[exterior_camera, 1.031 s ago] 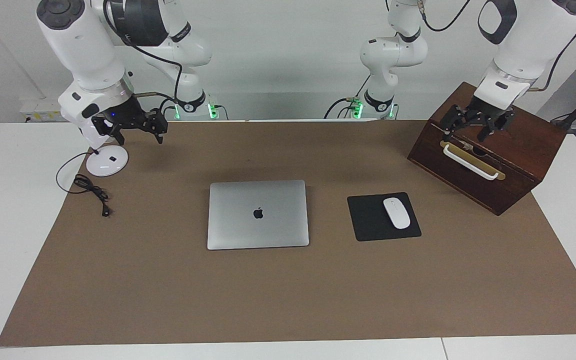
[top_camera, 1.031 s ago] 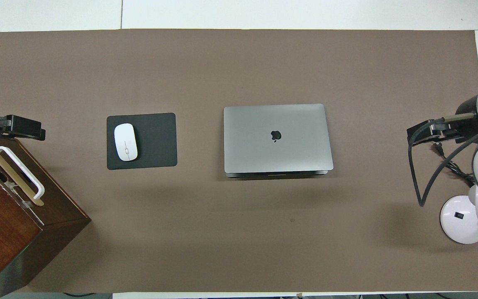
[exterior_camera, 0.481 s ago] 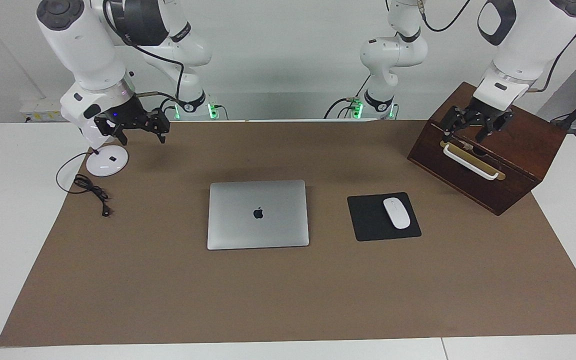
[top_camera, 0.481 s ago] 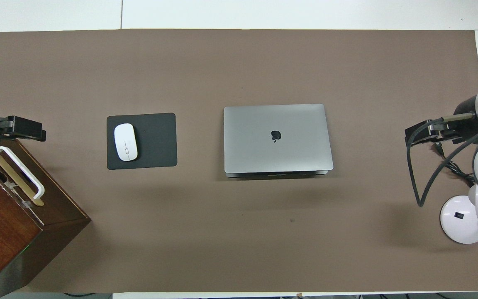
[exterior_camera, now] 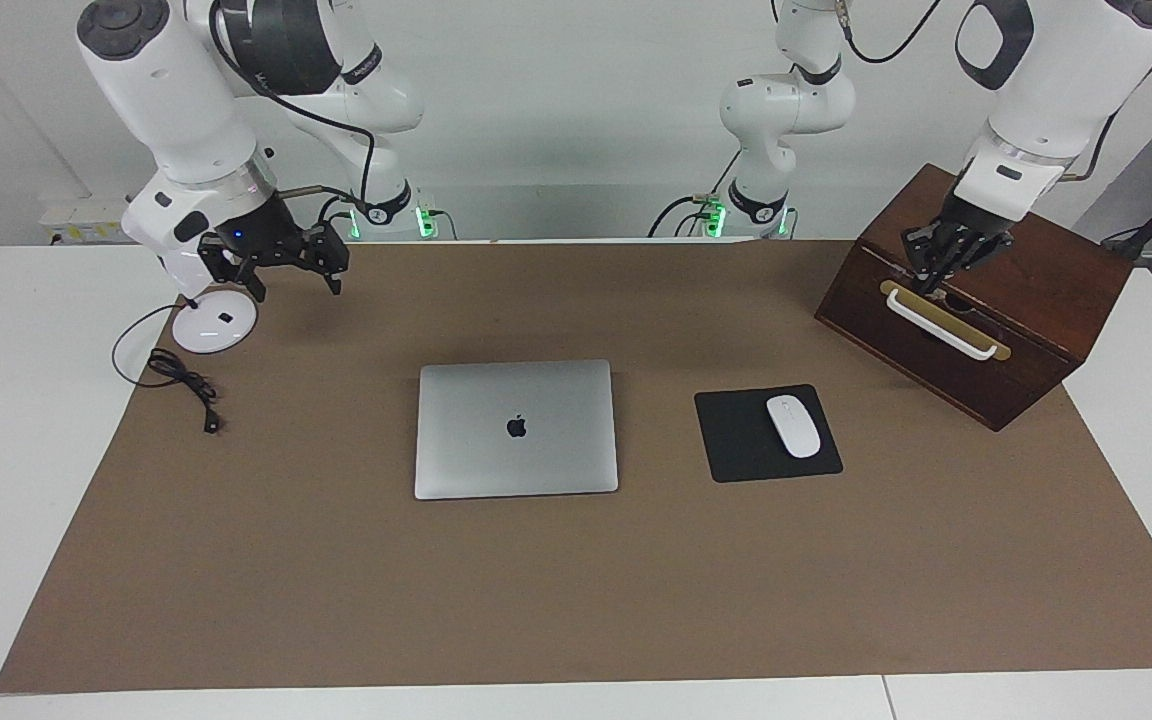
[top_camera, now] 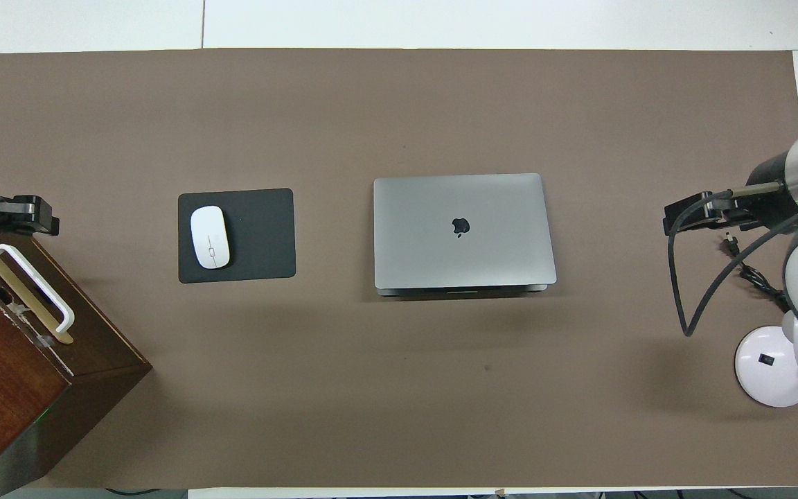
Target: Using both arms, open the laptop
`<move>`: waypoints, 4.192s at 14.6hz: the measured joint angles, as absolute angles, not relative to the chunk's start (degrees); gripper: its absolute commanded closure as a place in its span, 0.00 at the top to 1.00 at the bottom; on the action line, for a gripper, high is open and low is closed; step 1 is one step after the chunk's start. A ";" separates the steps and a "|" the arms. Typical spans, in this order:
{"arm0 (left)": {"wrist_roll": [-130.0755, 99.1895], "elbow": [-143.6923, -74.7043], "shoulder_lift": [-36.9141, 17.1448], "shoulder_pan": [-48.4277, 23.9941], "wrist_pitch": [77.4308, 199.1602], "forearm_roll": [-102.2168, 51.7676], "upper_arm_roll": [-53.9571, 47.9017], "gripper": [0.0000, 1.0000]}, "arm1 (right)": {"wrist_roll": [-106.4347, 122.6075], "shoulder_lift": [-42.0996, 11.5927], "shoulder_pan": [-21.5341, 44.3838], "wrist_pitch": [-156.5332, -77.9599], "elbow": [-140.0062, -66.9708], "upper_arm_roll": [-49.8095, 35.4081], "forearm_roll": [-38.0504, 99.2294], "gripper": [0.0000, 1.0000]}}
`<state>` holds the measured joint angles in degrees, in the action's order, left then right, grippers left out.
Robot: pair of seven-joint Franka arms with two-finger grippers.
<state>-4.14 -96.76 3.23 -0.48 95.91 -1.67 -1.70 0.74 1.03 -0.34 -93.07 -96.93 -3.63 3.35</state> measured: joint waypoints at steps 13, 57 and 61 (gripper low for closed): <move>-3.58 -100.47 3.20 -2.29 112.20 -6.57 -2.07 0.00 | 12.48 1.11 2.21 -97.78 -98.85 -4.22 3.46 1.00; -8.51 -158.10 0.77 -44.78 199.09 -9.14 -2.26 0.00 | 18.62 1.68 21.27 -132.82 -132.84 -4.45 -12.55 1.00; -8.55 -153.92 -3.40 -44.78 199.21 -9.15 -2.22 0.00 | 17.55 -0.46 21.42 -136.52 -132.99 -4.48 -12.55 1.00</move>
